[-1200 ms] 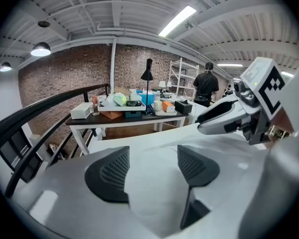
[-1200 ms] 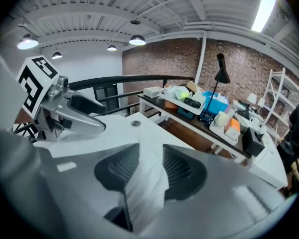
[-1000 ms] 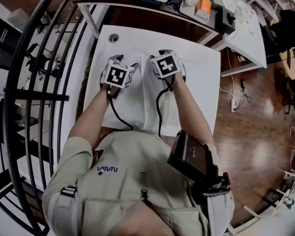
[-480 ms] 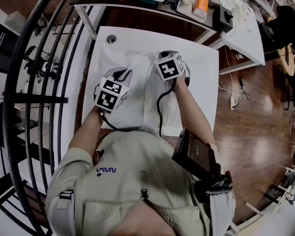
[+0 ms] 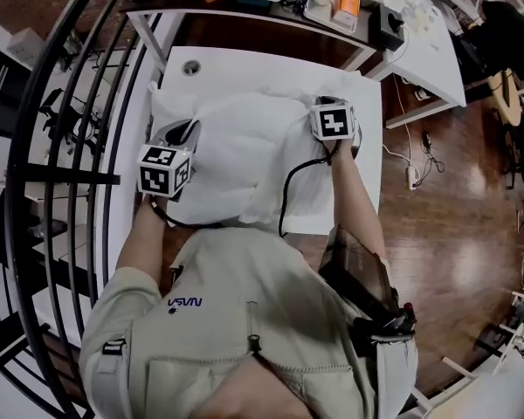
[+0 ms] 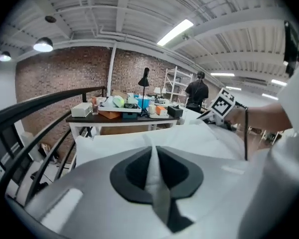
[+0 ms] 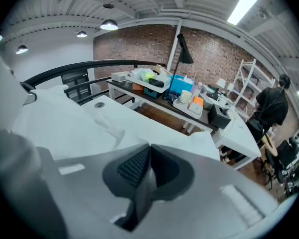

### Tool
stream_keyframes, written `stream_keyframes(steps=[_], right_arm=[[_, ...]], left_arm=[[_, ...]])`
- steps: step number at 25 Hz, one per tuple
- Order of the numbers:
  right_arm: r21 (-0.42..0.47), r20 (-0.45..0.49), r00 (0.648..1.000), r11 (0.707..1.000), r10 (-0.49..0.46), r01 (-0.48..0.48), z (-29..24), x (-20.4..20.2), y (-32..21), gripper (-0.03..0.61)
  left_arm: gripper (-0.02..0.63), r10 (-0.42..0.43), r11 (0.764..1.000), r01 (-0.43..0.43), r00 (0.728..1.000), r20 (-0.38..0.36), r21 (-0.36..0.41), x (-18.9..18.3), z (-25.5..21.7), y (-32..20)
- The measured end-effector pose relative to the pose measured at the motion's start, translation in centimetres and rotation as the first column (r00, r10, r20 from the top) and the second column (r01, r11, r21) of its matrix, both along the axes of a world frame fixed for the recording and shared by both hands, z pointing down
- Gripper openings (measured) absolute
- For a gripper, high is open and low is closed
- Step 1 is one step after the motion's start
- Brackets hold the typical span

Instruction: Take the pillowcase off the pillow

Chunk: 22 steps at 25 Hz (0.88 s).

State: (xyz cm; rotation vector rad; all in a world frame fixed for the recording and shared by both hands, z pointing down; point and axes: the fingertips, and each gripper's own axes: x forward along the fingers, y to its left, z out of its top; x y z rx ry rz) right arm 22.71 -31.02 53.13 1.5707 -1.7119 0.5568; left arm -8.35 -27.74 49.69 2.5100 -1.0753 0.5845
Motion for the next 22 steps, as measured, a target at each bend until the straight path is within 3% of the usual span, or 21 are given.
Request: stream_keyframes(steps=[5,9,11,16,22], right_arm=[[0.057,-0.015,1.000,0.998,-0.027,0.028,0.1,-1.0,-0.1,0.030],[0.173,0.018,0.998,0.983,-0.064,0.060,-3.0,-2.2,0.2,0.085],[0.215,0.043,0.996,0.974,-0.078,0.067,-4.3,-3.0,1.3,0.092],[0.326,0.137,0.984,0.943,-0.114,0.064,-7.4,-5.8,6.3,0.092],[0.384,0.206,0.958,0.917,-0.200,0.109,-7.3,-9.2,13.1,0.094]], left_arm=[[0.066,-0.023,0.999,0.018,0.994,0.111,0.049,1.8,2.8,-2.5],[0.187,-0.055,0.995,0.045,0.992,0.116,0.091,1.9,2.0,-3.0],[0.212,-0.066,0.991,0.053,0.993,0.098,0.122,1.8,0.7,-2.5],[0.238,-0.055,0.985,0.051,0.998,0.017,0.166,2.7,-3.0,2.6],[0.264,-0.025,0.987,0.010,0.995,0.093,0.158,3.7,-1.0,10.5]])
